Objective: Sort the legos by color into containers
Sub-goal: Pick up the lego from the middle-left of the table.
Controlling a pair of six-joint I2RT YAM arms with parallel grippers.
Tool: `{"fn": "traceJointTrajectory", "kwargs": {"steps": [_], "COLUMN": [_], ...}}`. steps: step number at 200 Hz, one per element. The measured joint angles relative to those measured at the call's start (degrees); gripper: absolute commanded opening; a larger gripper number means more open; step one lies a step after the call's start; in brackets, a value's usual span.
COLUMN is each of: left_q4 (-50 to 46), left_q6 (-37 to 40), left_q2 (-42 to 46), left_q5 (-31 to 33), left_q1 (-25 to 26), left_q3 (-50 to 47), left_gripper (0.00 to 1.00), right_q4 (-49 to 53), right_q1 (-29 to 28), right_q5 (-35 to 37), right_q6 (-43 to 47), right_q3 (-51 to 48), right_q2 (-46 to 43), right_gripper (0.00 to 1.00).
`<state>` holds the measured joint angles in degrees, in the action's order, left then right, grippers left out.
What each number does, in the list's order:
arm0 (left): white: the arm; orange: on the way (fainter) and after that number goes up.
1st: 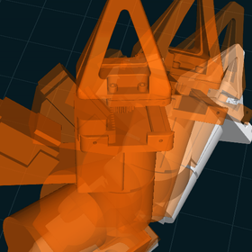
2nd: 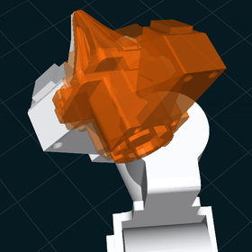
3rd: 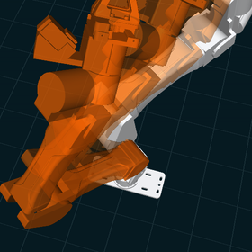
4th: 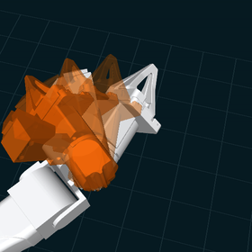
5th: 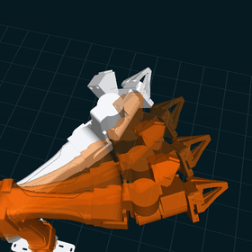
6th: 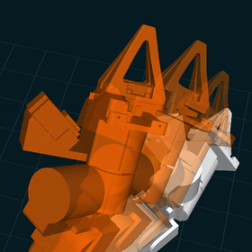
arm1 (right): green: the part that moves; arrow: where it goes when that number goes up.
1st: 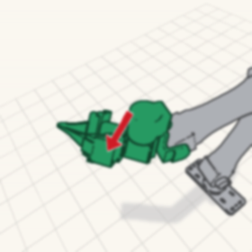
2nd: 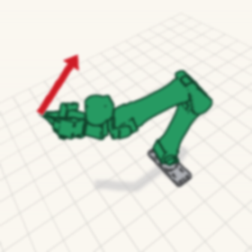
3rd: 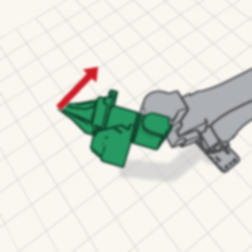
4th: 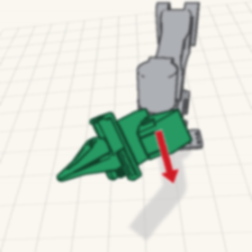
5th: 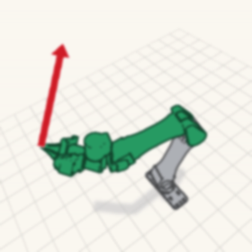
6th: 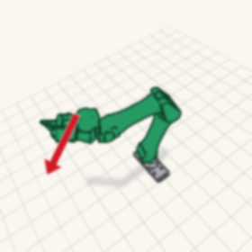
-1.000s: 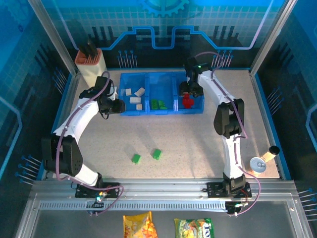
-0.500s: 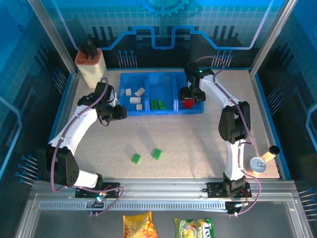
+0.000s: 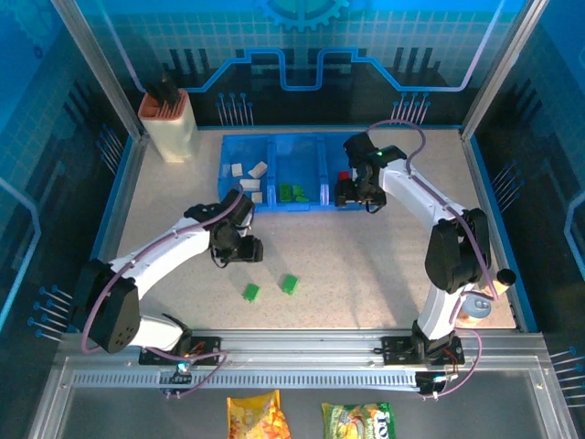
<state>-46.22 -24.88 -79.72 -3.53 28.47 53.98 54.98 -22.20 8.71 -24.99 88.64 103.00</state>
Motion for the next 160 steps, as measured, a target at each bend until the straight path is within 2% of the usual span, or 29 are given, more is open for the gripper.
{"fn": "traceJointTrajectory", "kwargs": {"steps": [44,95,160], "left_q4": [0.48,1.88,2.93], "left_q6": [-3.65,-3.78,-3.69], "left_q2": [0.35,-1.42,-7.98], "left_q5": [1.25,3.39,7.32], "left_q1": [5.31,10.93,14.80], "left_q3": [-5.35,-6.58,-6.56], "left_gripper": [0.59,0.59,0.57], "right_q4": [-0.61,-0.74,-0.70], "right_q1": [-0.04,-0.33,-0.37], "right_q5": [-0.02,0.02,0.04], "right_q6": [-0.04,-0.04,-0.04], "right_q3": [-3.28,-4.02,-6.10], "right_q2": [-1.77,-2.82,-3.45], "right_gripper": [0.82,0.82,0.82]}}
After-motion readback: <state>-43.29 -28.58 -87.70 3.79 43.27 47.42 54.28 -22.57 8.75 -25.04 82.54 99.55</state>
